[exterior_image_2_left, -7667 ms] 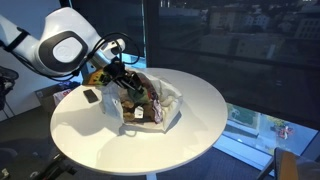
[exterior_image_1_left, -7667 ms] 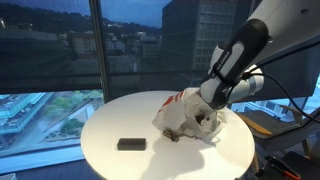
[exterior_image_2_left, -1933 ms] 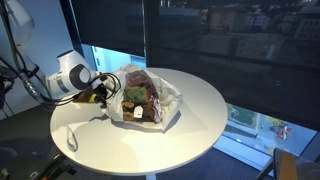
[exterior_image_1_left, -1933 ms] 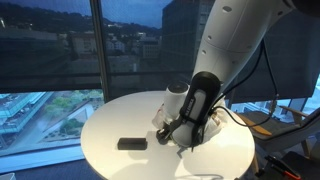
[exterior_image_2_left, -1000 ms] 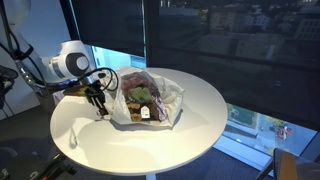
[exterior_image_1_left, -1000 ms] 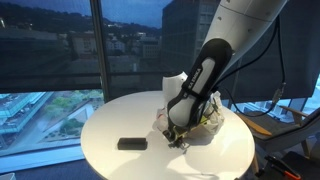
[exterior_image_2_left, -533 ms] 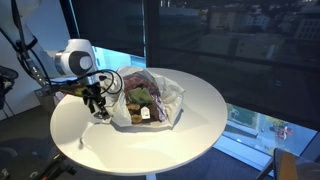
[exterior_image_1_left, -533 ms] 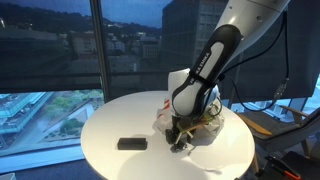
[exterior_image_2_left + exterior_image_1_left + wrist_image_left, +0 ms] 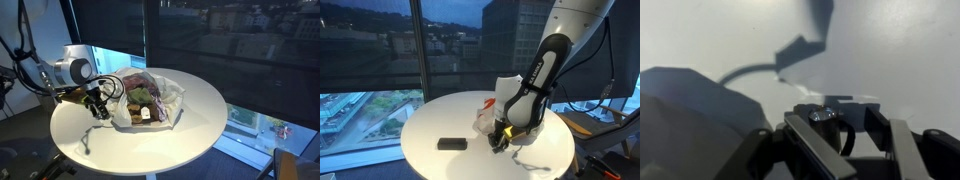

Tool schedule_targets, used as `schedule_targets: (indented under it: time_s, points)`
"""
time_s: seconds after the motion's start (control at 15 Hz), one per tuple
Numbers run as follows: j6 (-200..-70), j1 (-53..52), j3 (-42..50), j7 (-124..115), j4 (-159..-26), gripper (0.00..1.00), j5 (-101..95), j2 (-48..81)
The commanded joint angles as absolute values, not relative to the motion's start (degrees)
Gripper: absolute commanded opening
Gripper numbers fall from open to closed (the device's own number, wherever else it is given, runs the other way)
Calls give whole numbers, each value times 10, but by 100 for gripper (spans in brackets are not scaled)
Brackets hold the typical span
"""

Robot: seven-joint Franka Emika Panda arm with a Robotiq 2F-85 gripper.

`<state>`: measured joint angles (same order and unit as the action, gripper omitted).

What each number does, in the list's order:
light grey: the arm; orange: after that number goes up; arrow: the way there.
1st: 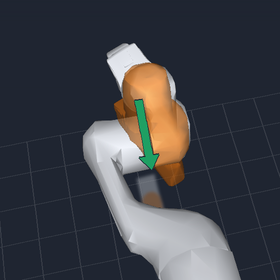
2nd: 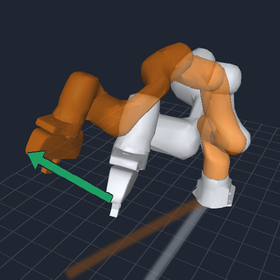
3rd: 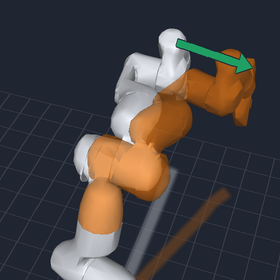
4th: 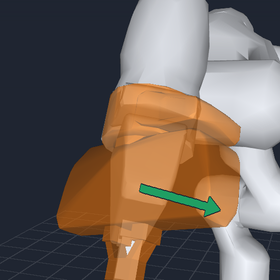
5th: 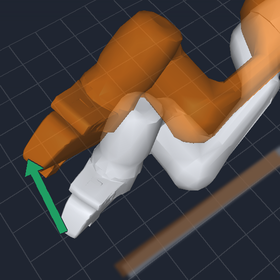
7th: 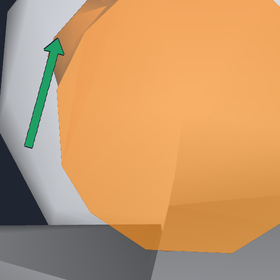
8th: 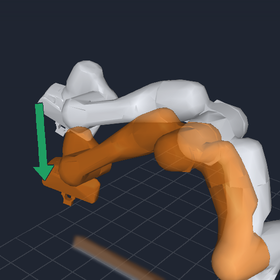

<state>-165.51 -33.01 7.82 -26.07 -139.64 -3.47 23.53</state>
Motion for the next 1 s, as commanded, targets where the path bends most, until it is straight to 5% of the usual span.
schedule_targets:
  time_s: [0.0,0.27,0.93]
  points:
    - [-1696,-356,114,-292,-1413,36,-94,227]
    - [-1681,-394,159,-308,-1418,6,-135,220]
    - [-1388,-221,-27,-250,-1464,10,-66,-11]
